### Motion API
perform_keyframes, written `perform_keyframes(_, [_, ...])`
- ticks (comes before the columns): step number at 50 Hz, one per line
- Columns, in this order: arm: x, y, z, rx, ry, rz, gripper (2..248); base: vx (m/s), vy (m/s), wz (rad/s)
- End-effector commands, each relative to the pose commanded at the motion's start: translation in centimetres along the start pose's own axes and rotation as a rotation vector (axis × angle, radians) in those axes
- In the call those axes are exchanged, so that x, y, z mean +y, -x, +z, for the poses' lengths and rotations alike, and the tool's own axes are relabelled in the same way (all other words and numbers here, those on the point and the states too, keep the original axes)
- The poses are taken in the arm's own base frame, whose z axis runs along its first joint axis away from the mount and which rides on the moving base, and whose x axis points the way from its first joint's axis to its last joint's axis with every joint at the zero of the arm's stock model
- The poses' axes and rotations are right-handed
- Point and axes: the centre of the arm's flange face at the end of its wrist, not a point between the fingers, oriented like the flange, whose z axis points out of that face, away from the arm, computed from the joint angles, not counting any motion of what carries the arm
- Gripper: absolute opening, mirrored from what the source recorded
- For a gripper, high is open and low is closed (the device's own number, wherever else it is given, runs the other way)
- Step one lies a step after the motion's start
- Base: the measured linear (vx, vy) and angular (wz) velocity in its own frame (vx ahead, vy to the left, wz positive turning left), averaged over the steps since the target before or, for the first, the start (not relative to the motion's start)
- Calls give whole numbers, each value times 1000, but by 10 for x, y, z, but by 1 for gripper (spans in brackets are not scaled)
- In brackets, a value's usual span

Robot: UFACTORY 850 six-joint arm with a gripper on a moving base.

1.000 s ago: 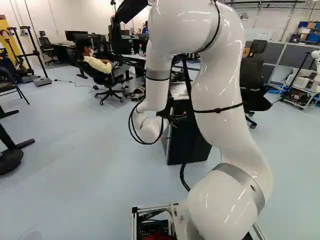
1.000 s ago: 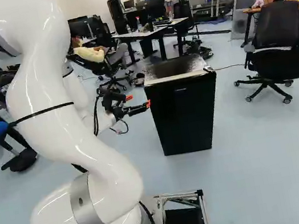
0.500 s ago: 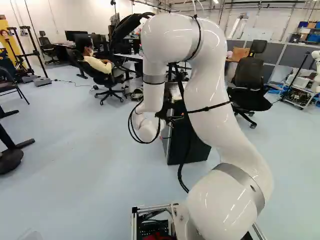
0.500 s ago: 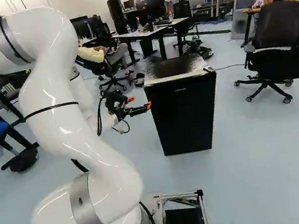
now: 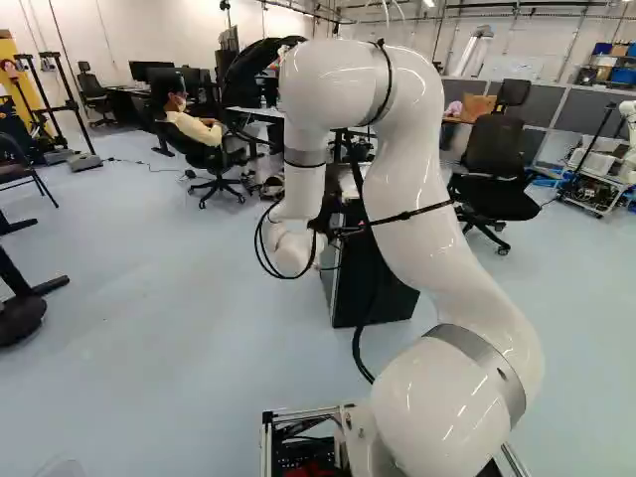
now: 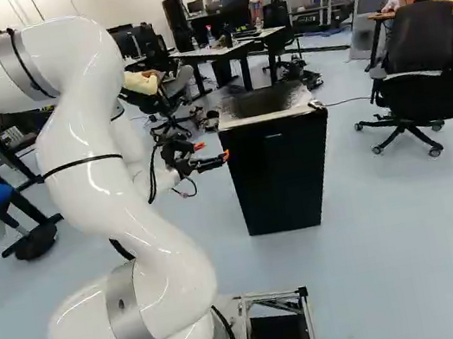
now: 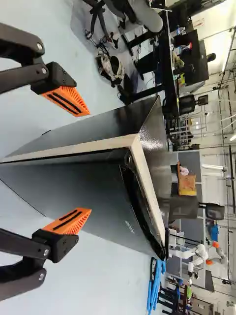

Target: Grab a drink from the fridge

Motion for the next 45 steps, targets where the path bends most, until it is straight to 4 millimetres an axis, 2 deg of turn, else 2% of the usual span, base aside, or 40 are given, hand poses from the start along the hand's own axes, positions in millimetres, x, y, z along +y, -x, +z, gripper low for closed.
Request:
perform_keyframes(15, [1, -2, 11, 14, 35, 15, 247, 0, 0, 0])
perform_keyframes(45, [11, -7, 20, 53, 108, 29, 247, 0, 0, 0])
